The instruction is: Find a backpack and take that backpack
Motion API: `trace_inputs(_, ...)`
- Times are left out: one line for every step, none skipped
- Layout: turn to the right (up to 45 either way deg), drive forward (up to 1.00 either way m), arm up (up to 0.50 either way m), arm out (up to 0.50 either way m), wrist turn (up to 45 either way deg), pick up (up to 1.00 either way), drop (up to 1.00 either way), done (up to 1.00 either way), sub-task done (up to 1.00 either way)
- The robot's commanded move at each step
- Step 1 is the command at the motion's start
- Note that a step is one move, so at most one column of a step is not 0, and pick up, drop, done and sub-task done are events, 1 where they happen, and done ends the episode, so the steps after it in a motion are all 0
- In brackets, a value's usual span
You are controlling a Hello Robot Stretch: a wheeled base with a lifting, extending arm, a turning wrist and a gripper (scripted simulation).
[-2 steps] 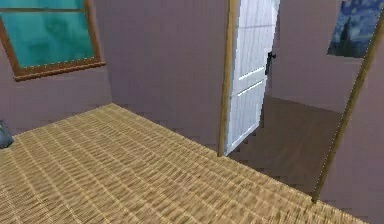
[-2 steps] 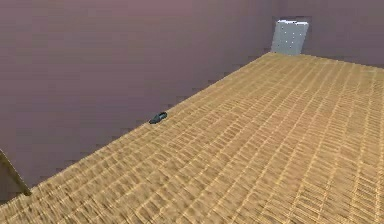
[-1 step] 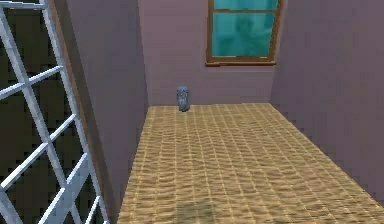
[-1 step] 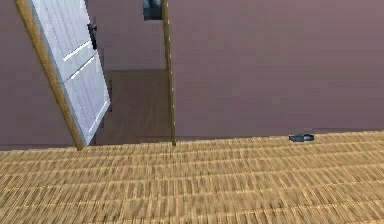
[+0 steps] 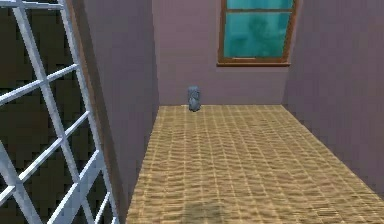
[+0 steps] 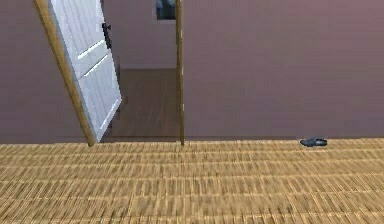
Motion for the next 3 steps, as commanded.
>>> trace_inputs(0.0,1.00,0.00,0.00,0.0,0.00,0.00,0.00,0.00)
trace_inputs(0.0,1.00,0.00,0.00,0.0,0.00,0.00,0.00,0.00)
trace_inputs(-3.0,0.00,0.00,0.00,0.0,0.00,0.00,0.00,0.00)
